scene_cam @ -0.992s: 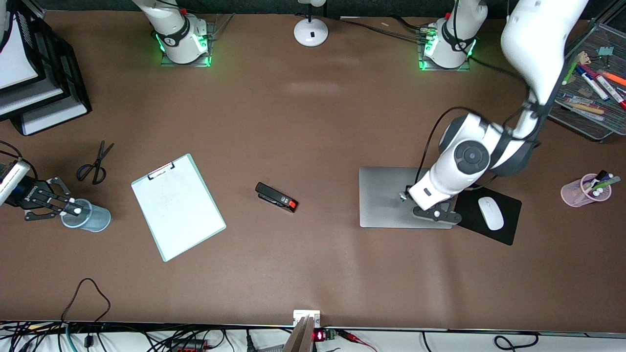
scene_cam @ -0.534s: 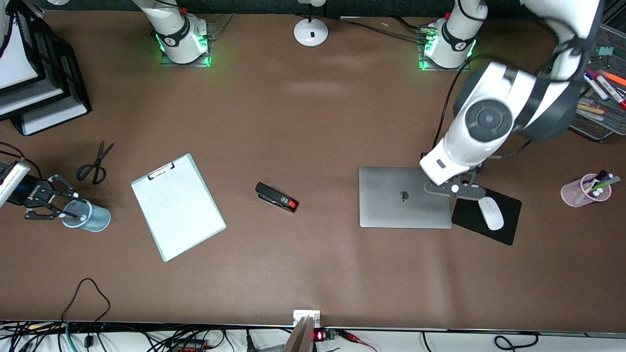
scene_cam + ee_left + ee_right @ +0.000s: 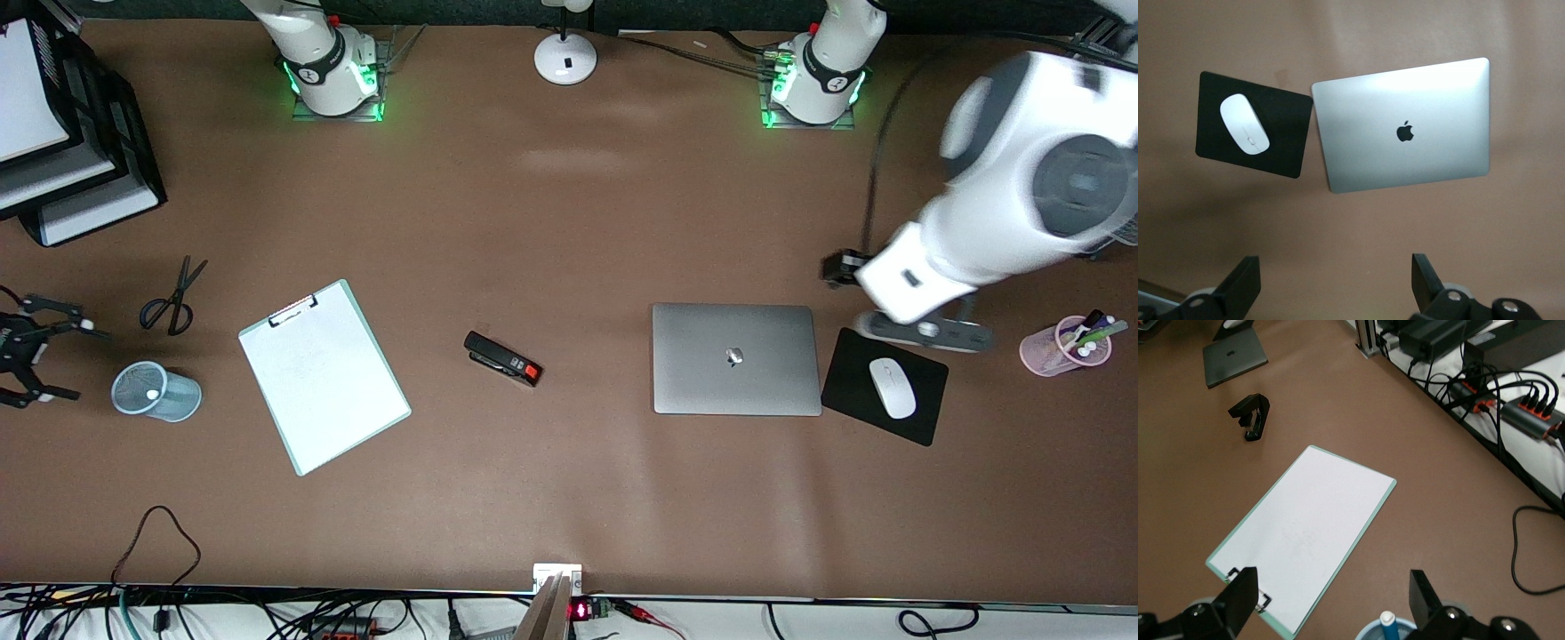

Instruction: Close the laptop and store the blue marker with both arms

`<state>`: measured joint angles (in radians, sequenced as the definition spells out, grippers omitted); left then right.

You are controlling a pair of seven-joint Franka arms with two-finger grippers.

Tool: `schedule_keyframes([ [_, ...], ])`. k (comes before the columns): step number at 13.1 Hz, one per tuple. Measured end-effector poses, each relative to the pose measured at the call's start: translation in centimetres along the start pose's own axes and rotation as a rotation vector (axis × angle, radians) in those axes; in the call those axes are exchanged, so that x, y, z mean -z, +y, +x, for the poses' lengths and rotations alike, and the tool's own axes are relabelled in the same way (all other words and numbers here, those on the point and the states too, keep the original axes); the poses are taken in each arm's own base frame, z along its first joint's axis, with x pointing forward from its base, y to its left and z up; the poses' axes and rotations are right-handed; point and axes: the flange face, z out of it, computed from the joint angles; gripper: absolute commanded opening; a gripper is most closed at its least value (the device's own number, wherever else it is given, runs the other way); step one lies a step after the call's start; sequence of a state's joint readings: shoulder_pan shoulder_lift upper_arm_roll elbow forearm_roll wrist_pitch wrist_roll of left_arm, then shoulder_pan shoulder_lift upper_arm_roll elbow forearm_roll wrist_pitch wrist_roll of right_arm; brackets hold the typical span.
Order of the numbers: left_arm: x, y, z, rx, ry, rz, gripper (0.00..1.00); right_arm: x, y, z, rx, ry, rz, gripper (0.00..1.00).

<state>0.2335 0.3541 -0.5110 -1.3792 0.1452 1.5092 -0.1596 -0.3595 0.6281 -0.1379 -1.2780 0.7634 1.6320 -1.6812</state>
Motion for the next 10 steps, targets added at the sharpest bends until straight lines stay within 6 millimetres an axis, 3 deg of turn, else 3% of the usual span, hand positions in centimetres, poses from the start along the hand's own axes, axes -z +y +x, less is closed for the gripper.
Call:
schedule_keyframes([
  [2,2.4,-1.4,-0.8,0.013,0.042,-0.004,1.00,1.5,-1.3,4.8,-0.083,-0.127,-0.003,1.00],
  [5,5.8,0.9,-4.1,0.027,0.080,0.035,1.00,0.4,-3.3,11.4,-0.224,-0.293,-0.033,1.00],
  [7,6.3,0.5,-5.6,0.051,0.102,0.019,1.00,-1.2,-4.4,14.0,-0.341,-0.373,-0.055,1.00],
  [10,4.8,-2.5,-6.8,0.058,0.190,0.001,1.00,-1.8,-7.6,18.3,-0.496,-0.480,-0.094,1.00],
])
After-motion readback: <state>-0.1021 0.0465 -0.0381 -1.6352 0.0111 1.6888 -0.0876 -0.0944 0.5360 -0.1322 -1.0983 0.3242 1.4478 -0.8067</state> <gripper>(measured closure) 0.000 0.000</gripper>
